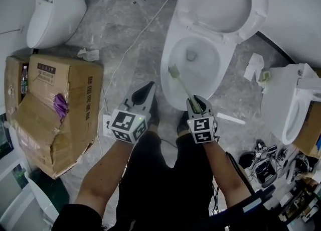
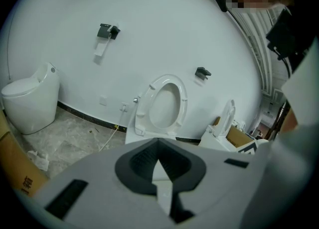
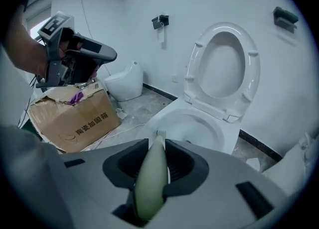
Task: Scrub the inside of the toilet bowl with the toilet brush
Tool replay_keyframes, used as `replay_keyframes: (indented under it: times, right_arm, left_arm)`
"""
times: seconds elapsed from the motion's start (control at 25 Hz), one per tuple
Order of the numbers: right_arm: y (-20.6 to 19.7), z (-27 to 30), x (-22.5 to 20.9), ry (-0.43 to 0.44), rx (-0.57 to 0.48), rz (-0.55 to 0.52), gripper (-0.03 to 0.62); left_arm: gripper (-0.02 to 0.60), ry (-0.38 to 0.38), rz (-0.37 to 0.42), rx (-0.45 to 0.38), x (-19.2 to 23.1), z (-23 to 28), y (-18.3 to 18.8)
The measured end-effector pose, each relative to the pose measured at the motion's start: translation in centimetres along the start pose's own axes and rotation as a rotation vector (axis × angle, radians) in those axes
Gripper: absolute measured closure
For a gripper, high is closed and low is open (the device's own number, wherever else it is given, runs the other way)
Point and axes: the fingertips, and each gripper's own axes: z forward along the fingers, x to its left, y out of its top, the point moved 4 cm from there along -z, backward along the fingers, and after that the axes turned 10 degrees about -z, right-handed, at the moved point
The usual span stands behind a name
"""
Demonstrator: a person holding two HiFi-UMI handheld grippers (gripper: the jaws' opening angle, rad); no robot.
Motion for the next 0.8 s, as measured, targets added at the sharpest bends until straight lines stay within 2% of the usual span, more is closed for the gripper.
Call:
replay_keyframes:
  times: [0.12, 0.28, 0.44, 0.56, 0.8]
  right_arm:
    - [0.5, 0.9, -0.8, -0.013, -0.004, -0.026, 0.485]
    - [1.2, 2.0, -2.0, -0.030, -0.003, -0.046, 0.485]
    - [1.9, 3.0, -3.5, -0.051, -0.011, -0.062, 0.485]
    - [2.3, 3.8, -4.7, -0.068, -0.010, -0.041, 0.485]
    - [3.5, 4.8, -7.0, -0.112, -0.013, -0.011, 0.485]
  left_arm:
    - [0.572, -0.010, 0.011, -0.006, 0.1, 0.2, 0.4]
    - [0.572, -0.059, 0.021, 0.007, 0.2, 0.9, 0.2]
    - [0.572, -0.056, 0.010, 0.026, 0.8, 1.4, 0.0]
    - [0.572, -0.068, -0.035, 0.034, 1.0, 1.8, 0.2]
    - [0.572, -0.082, -0.019, 0.048, 1.4, 2.6, 0.9]
